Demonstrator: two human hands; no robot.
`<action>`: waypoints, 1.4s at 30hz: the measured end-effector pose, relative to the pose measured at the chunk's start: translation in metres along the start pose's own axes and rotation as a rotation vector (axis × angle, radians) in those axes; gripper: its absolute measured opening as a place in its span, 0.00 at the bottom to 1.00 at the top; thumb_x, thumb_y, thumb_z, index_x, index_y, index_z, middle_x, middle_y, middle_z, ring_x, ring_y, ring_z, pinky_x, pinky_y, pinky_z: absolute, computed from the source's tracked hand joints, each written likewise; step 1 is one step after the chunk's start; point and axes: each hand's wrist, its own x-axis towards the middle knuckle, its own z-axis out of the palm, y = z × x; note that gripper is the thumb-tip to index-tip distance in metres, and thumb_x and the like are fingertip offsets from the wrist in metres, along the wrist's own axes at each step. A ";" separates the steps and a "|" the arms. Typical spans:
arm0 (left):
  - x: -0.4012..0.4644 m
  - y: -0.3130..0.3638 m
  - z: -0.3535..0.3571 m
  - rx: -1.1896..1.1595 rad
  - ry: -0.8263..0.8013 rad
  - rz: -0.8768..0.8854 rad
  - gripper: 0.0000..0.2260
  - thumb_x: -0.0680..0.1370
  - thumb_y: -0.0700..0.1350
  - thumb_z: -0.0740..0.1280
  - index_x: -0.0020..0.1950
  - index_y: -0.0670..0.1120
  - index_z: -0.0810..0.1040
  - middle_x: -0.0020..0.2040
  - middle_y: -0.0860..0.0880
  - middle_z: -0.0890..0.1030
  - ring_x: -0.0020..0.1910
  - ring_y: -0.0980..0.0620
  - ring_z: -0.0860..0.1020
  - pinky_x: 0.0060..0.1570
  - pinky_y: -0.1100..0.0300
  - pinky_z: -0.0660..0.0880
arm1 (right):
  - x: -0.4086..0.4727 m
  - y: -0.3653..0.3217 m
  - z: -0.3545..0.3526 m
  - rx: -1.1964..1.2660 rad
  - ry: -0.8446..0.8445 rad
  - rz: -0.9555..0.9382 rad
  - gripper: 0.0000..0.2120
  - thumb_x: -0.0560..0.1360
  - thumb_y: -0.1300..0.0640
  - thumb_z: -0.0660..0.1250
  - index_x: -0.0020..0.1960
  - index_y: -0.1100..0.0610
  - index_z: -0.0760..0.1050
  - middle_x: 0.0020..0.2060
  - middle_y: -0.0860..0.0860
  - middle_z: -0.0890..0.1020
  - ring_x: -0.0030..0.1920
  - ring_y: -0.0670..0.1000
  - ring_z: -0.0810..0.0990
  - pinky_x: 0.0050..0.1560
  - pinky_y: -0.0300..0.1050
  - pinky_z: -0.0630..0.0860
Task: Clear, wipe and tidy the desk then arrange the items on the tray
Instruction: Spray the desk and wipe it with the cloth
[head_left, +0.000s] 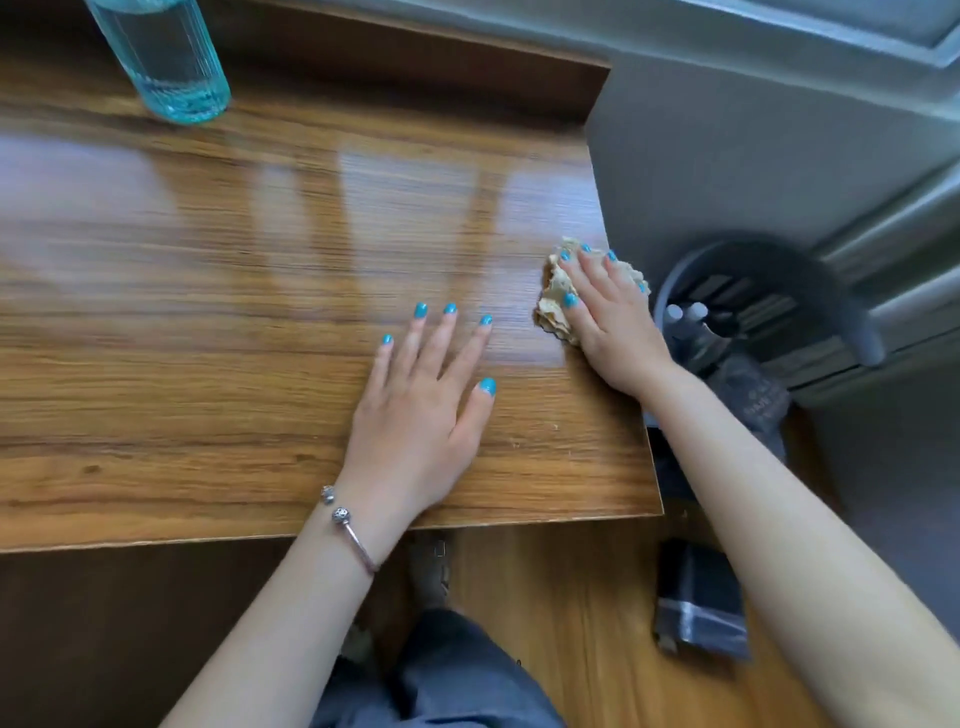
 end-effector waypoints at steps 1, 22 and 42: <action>-0.008 0.000 0.002 0.029 -0.008 0.010 0.25 0.81 0.57 0.47 0.78 0.60 0.46 0.80 0.54 0.45 0.77 0.53 0.39 0.74 0.52 0.36 | -0.026 -0.004 0.005 -0.015 0.013 0.025 0.23 0.84 0.49 0.47 0.79 0.47 0.51 0.79 0.49 0.52 0.79 0.53 0.46 0.76 0.59 0.47; -0.096 -0.088 -0.018 0.154 0.142 -0.197 0.26 0.81 0.59 0.45 0.78 0.58 0.43 0.80 0.51 0.46 0.78 0.49 0.41 0.73 0.51 0.38 | -0.160 -0.087 0.037 -0.182 0.052 0.322 0.25 0.83 0.45 0.40 0.79 0.42 0.40 0.80 0.47 0.46 0.79 0.53 0.43 0.77 0.59 0.43; -0.116 -0.210 -0.089 0.295 0.163 -0.155 0.26 0.80 0.63 0.39 0.76 0.60 0.37 0.77 0.53 0.35 0.76 0.51 0.34 0.73 0.51 0.33 | -0.117 -0.292 0.095 -0.093 0.129 0.371 0.26 0.82 0.44 0.44 0.79 0.42 0.45 0.80 0.49 0.48 0.79 0.56 0.44 0.76 0.58 0.41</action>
